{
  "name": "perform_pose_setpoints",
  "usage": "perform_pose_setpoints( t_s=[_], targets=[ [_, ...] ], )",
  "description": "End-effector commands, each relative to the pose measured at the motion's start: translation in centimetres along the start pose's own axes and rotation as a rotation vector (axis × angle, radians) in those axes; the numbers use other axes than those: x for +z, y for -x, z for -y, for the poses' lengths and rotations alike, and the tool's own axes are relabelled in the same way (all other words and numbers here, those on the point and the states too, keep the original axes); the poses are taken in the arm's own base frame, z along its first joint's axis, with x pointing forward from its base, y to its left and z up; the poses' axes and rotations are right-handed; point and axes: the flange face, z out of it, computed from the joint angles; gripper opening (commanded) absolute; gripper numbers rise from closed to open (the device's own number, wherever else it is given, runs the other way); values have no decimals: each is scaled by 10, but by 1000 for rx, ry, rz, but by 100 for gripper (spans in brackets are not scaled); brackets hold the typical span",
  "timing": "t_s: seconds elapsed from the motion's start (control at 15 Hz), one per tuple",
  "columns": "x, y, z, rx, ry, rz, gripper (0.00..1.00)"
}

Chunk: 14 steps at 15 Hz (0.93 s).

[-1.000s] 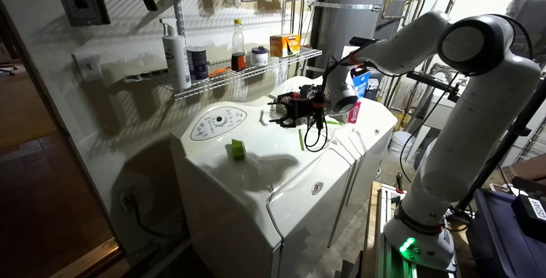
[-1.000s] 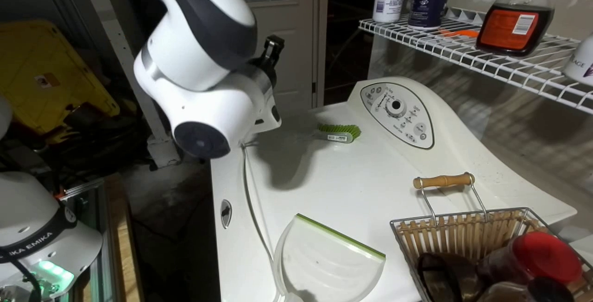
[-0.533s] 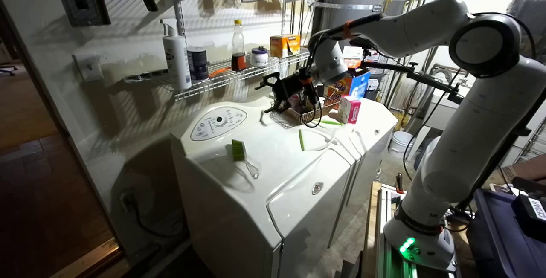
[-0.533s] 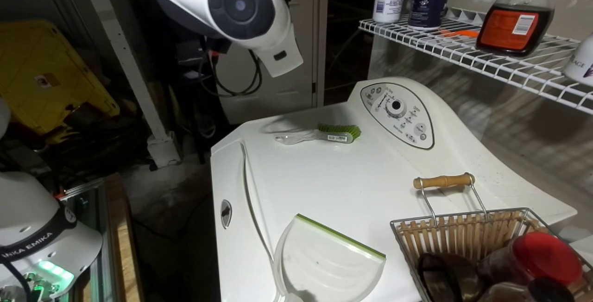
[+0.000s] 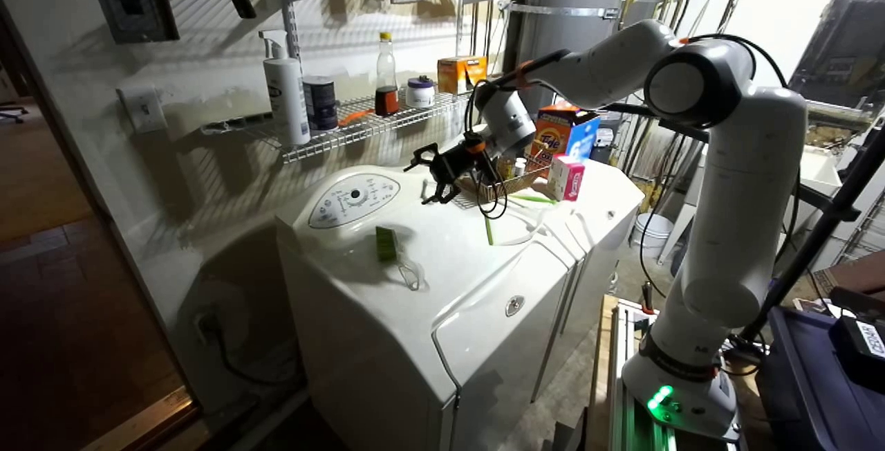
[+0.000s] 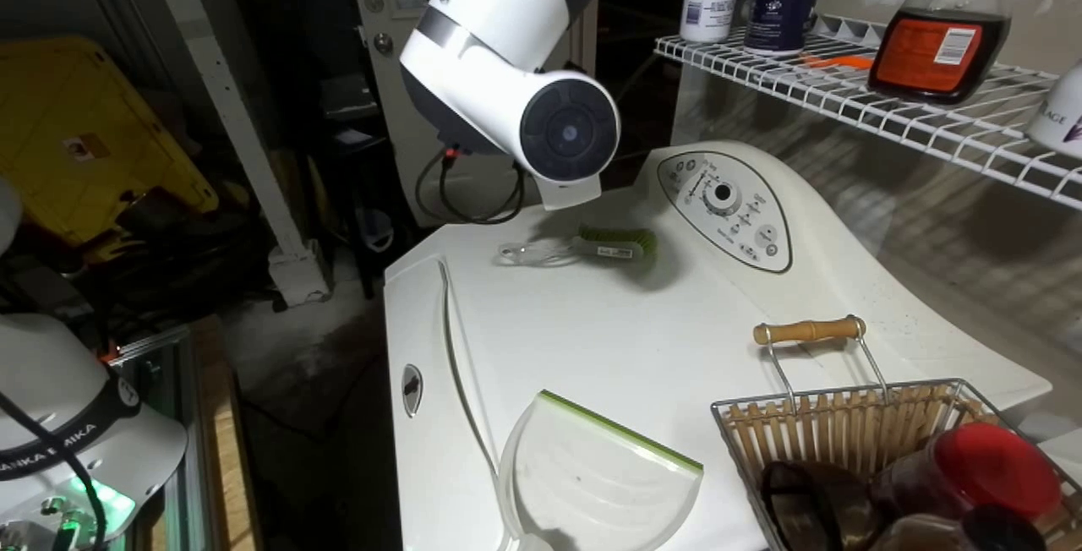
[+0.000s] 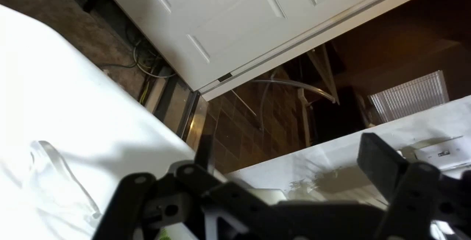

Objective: Use the brush to sweep the top of the washer

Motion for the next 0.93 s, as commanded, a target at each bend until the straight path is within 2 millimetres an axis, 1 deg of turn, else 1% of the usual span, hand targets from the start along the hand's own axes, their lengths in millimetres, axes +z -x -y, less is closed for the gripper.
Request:
perform_pose_setpoints(
  t_s=[0.0, 0.33, 0.4, 0.47, 0.6, 0.8, 0.87],
  targets=[
    [0, -2, -2, 3, 2, 2, 100],
    [2, 4, 5, -12, -1, 8, 100],
    [-1, 4, 7, -12, 16, -46, 100],
    [-4, 7, 10, -47, 51, -142, 100],
    [-5, 13, 14, -78, 95, -240, 100],
    [12, 36, 19, -148, 185, -378, 100],
    [21, 46, 19, -178, 224, -417, 100]
  ],
)
